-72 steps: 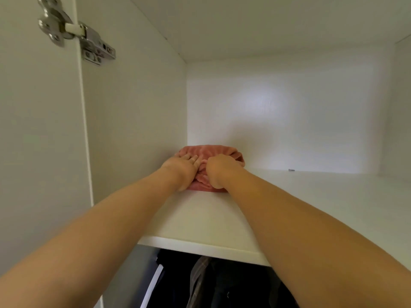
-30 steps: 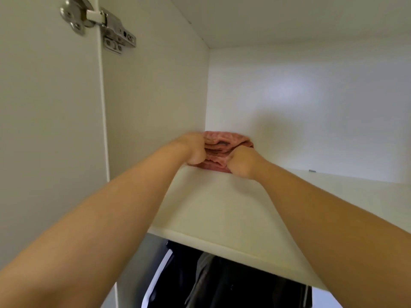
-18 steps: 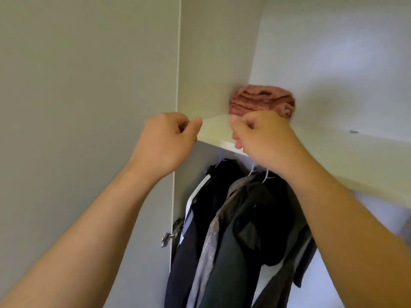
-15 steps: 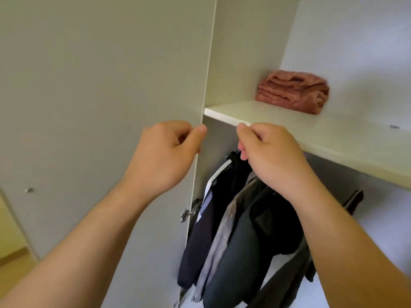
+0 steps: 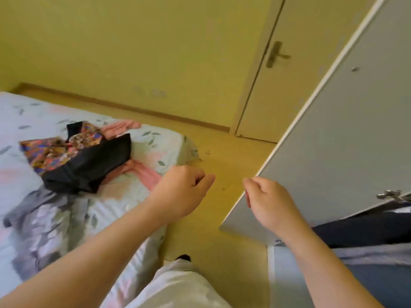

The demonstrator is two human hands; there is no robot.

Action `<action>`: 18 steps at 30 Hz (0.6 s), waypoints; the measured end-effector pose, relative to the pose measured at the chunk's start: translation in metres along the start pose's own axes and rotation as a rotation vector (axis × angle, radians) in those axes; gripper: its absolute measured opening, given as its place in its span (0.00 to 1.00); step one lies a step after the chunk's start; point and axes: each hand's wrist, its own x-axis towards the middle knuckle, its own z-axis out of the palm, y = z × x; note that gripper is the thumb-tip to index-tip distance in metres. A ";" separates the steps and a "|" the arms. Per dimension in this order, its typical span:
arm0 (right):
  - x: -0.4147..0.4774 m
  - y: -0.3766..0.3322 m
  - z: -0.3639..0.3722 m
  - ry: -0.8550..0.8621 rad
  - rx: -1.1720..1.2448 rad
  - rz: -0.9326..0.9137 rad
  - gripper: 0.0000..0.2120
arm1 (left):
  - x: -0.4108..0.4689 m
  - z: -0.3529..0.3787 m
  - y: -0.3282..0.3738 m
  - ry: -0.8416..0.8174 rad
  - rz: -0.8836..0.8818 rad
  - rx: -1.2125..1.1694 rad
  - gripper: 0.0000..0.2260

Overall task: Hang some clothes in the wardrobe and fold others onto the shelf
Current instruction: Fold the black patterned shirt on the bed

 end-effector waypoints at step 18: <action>0.142 -0.108 0.293 -0.567 -0.097 -0.005 0.19 | 0.005 -0.044 -0.347 -0.055 -0.811 -0.068 0.19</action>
